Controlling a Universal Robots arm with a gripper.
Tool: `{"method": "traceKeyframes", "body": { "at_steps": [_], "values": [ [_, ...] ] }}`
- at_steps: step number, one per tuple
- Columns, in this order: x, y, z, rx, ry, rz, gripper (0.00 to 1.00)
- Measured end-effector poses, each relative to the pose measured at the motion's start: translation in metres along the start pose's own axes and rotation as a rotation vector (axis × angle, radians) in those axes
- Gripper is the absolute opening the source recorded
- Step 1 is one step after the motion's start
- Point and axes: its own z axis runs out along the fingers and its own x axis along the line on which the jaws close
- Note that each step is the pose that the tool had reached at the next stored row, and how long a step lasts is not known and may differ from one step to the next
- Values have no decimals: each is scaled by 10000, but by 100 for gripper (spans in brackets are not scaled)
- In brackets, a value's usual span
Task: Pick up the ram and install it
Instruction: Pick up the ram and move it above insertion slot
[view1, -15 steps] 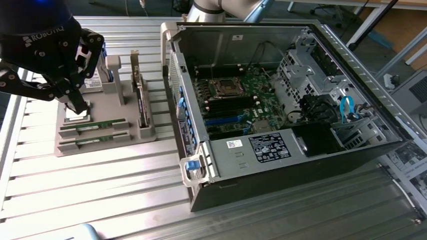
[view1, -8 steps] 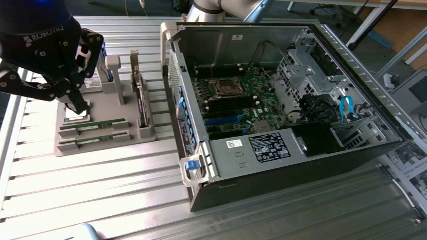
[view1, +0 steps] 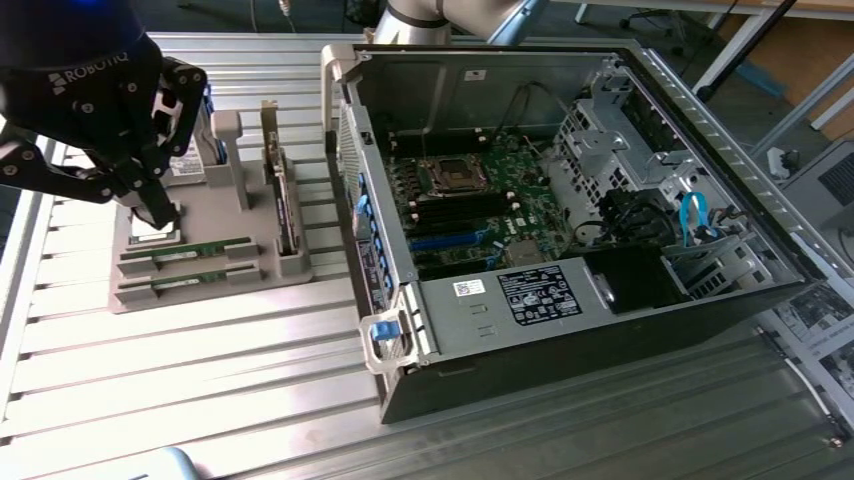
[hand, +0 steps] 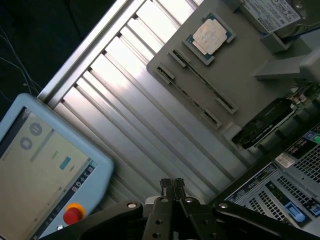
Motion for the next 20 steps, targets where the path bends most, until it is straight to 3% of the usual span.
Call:
{"method": "traceKeyframes", "body": {
  "at_steps": [20],
  "values": [
    [0,0,0,141,-1,-619,11]
  ]
}}
